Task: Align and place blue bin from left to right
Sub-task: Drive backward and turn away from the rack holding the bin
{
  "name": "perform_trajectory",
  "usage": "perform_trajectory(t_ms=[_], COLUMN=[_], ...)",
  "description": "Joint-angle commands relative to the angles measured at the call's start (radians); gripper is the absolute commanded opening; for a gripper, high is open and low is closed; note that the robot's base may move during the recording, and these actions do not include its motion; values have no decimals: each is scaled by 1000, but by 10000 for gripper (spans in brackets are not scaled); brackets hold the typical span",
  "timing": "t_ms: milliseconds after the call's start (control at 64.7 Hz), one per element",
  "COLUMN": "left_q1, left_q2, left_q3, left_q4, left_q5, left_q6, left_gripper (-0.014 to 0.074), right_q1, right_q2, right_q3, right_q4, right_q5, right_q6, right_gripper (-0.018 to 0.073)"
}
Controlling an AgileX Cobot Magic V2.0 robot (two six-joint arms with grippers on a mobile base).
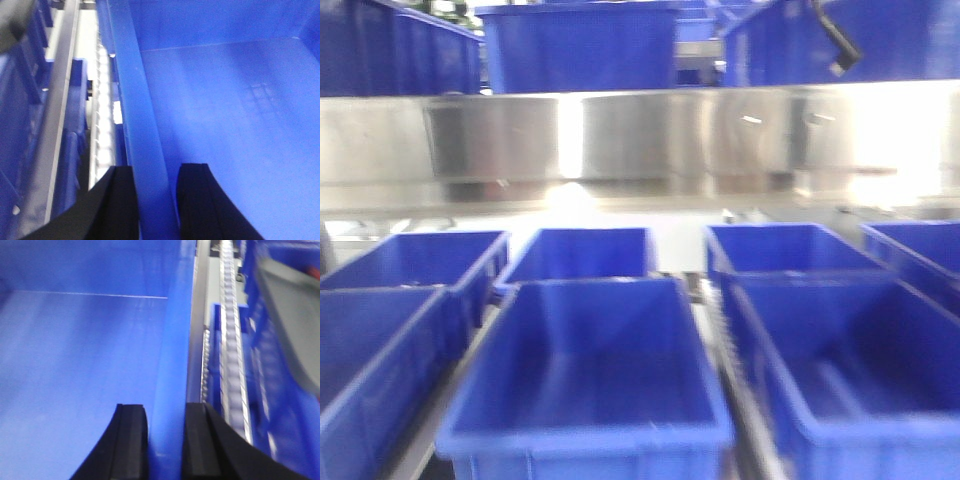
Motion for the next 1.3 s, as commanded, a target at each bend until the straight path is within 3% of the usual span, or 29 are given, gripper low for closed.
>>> perform_trajectory(t_ms=[0,1282], left_q1=[-10,-8], left_q2=[-24,-24], left_q3=[-18,-18], left_q4=[-26,-27], left_q5=[-97,-97], left_q6=[18,18], left_gripper=[-17,-17], right_q1=[2,2], right_q2=[-22,-22], right_q3=[-22,-22], right_q4=[-14,-14], right_q5=[-130,-130], right_q6=[-43,-43], right_gripper=[-70,-70])
